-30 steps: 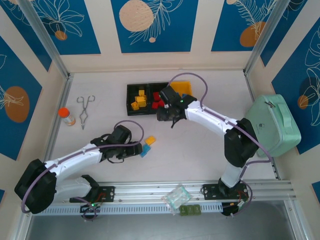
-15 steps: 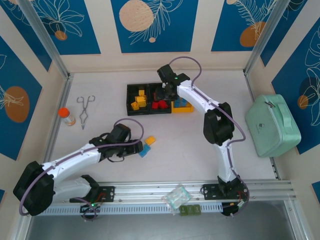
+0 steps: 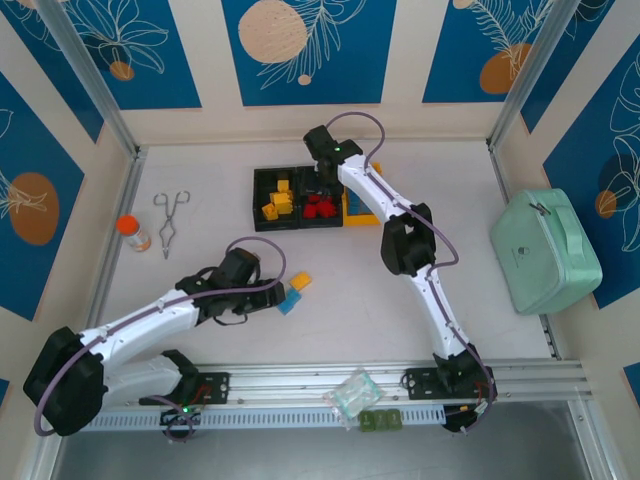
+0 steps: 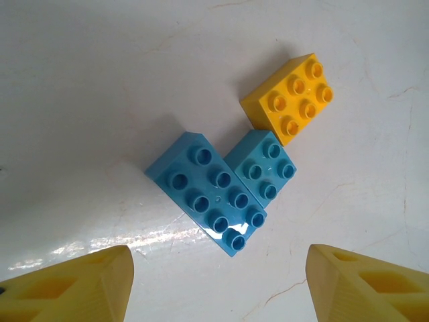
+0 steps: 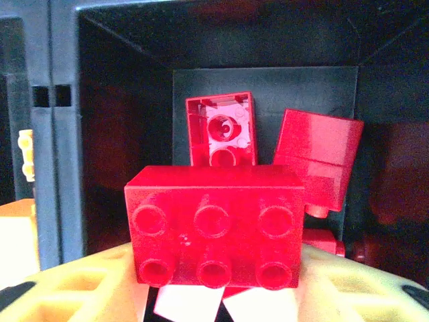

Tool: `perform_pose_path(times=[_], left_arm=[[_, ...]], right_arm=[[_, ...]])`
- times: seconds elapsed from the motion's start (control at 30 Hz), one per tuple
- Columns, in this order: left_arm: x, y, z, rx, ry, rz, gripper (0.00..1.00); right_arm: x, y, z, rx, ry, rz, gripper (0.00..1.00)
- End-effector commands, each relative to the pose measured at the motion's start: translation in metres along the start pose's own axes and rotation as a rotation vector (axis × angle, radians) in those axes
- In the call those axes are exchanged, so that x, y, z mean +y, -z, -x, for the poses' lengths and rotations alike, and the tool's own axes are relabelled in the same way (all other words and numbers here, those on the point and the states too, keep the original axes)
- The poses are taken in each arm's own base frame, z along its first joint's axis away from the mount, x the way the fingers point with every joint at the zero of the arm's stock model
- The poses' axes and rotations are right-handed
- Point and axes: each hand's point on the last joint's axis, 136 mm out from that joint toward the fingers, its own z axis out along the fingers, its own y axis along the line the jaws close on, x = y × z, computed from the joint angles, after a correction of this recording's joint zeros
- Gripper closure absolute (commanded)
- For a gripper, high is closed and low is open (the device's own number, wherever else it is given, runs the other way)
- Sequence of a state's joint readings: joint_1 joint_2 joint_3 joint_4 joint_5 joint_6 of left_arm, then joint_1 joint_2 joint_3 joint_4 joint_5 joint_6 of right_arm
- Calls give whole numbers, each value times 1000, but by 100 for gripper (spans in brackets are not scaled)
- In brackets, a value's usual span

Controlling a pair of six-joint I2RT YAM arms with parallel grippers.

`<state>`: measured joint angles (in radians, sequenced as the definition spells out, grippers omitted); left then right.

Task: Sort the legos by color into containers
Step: Place the lego in the container, then pick up the lego from the center of the table.

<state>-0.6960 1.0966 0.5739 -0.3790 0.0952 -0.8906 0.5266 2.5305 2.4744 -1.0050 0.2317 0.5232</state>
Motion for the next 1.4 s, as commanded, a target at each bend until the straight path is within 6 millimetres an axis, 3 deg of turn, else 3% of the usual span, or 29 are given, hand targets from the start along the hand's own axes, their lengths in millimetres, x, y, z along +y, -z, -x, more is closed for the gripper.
perform_pose_path(times=[0.0, 0.23, 0.4, 0.63, 0.8, 1.03, 1.37], left_arm=[[8, 1, -5, 0, 5, 22, 32], [7, 0, -5, -2, 4, 20, 32], [6, -1, -4, 4, -3, 20, 31], [-3, -2, 4, 18, -55, 36, 31], [-16, -6, 13, 38, -114, 45, 31], [-38, -20, 29, 100, -243, 67, 32], [-51, -47, 42, 238, -460, 141, 33]], right_arm=[[1, 8, 1, 15, -3, 12, 43], [8, 27, 3, -12, 8, 18, 37], [18, 57, 1, -63, 25, 53, 38], [21, 106, -28, -135, 35, 119, 38], [6, 133, -61, -154, 23, 138, 38], [-26, 157, -128, -122, -12, 195, 37], [-84, 173, -226, -42, -138, 279, 37]])
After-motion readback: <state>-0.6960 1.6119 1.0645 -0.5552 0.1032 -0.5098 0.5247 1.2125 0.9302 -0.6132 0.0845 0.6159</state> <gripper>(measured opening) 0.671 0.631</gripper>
